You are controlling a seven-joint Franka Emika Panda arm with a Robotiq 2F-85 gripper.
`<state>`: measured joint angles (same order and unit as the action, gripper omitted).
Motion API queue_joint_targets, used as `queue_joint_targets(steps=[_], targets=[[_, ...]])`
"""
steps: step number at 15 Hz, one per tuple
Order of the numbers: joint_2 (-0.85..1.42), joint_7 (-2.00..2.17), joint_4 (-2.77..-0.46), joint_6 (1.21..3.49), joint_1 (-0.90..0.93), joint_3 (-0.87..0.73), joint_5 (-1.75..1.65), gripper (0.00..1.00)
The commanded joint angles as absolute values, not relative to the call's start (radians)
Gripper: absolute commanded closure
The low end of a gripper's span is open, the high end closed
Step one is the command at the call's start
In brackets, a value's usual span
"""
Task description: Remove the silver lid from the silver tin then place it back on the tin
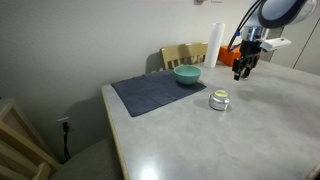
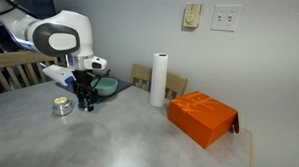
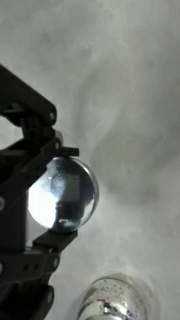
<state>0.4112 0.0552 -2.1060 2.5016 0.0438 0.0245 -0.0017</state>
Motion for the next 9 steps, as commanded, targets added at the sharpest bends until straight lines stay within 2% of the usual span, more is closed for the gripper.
queue_joint_targets(steps=[1,9], targets=[[0.548,0.075,-1.958,2.398,0.065,0.018,-0.019,0.55],[0.747,0.138,-1.732,2.302,0.109,0.004,-0.031,0.55]])
